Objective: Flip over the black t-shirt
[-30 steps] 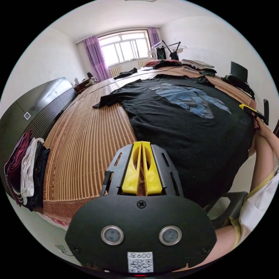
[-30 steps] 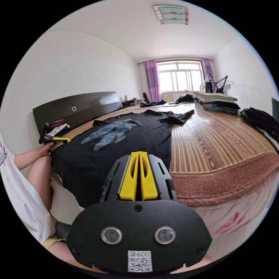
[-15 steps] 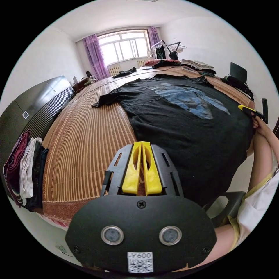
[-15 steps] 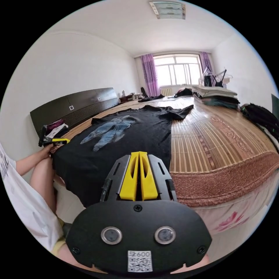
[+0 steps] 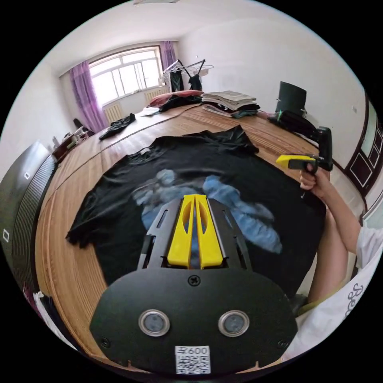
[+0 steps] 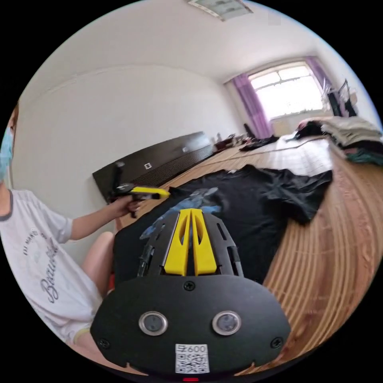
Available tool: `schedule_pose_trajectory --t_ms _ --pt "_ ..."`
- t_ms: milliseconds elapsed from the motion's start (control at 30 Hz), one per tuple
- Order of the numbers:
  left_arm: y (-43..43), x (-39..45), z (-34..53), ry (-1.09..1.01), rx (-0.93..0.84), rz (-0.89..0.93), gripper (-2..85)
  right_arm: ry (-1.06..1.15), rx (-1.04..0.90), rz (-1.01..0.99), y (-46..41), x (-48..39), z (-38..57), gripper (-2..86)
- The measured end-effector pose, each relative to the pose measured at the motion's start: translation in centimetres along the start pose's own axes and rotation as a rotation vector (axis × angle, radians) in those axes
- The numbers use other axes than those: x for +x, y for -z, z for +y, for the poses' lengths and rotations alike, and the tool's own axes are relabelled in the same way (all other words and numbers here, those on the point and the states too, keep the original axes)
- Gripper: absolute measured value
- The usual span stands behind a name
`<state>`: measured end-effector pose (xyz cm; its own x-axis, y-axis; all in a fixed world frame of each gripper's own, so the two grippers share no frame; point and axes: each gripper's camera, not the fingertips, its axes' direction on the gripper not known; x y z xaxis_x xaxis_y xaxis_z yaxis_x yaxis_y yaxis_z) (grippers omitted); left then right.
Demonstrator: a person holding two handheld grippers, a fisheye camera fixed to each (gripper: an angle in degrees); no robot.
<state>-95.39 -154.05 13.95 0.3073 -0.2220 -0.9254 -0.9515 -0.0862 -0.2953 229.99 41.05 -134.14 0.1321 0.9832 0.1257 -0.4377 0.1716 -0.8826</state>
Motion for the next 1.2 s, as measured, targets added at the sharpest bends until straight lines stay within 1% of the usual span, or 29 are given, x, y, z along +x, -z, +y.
schedule_pose_trajectory --t_ms 33,67,100,167,200,267,367,467,533,600,633,667,733,900,1100,1200 --pt "-3.5 -0.4 -3.5 -0.007 -0.008 0.058 0.2 -0.017 -0.030 -0.103 -0.7 -0.4 -1.3 -0.8" --pt "-7.1 -0.9 -7.1 -0.013 -0.019 0.091 0.2 -0.044 -0.057 -0.156 -1.2 -1.1 -2.2 -0.8" --pt "-8.9 -1.2 -8.8 -0.015 -0.026 0.101 0.2 -0.060 -0.075 -0.148 -1.4 -1.5 -2.5 -0.8" --pt "-16.3 -3.1 -15.4 0.009 -0.062 0.122 0.1 -0.122 -0.167 -0.074 -2.5 -3.8 -4.1 -0.8" --pt "-18.1 -3.8 -17.0 0.018 -0.073 0.126 0.1 -0.115 -0.192 -0.084 -2.7 -4.6 -4.6 -0.8" --pt "-25.0 -7.0 -22.8 0.070 -0.125 0.126 0.1 -0.112 -0.256 -0.115 -3.2 -7.4 -6.0 -0.8" --pt "-32.4 -10.6 -27.8 0.121 -0.190 0.105 0.1 -0.176 -0.304 -0.121 -3.5 -9.6 -7.6 -0.8" --pt "-37.0 -12.7 -30.5 0.128 -0.167 0.102 0.1 -0.270 -0.316 -0.083 -3.3 -11.5 -8.6 -0.8" --pt "-38.9 -13.5 -31.7 0.133 -0.146 0.056 0.1 -0.283 -0.327 -0.081 -3.3 -13.6 -9.3 -0.8" --pt "-40.6 -14.0 -32.8 0.103 -0.129 0.081 0.2 -0.257 -0.332 -0.064 -3.3 -16.5 -10.1 -0.8" --pt "-42.5 -14.1 -33.5 0.081 -0.199 0.093 0.2 -0.248 -0.341 -0.039 -3.4 -18.3 -10.5 -0.8" --pt "-44.5 -14.2 -33.9 0.053 -0.263 0.063 0.3 -0.244 -0.355 -0.017 -3.8 -20.0 -11.0 -0.8" --pt "-45.5 -14.7 -34.6 0.038 -0.223 0.031 0.4 -0.237 -0.380 -0.013 -4.4 -22.4 -11.5 -0.8" --pt "-48.8 -17.4 -37.3 0.111 -0.176 0.008 0.5 -0.242 -0.469 0.037 -6.8 -27.9 -12.3 -0.8" --pt "-52.4 -21.2 -40.9 0.135 -0.219 0.082 0.5 -0.306 -0.443 -0.012 -6.7 -32.1 -12.7 -0.8" --pt "-53.2 -23.2 -43.2 0.059 -0.331 0.146 0.4 -0.295 -0.449 -0.002 -7.1 -35.0 -12.9 -0.8"
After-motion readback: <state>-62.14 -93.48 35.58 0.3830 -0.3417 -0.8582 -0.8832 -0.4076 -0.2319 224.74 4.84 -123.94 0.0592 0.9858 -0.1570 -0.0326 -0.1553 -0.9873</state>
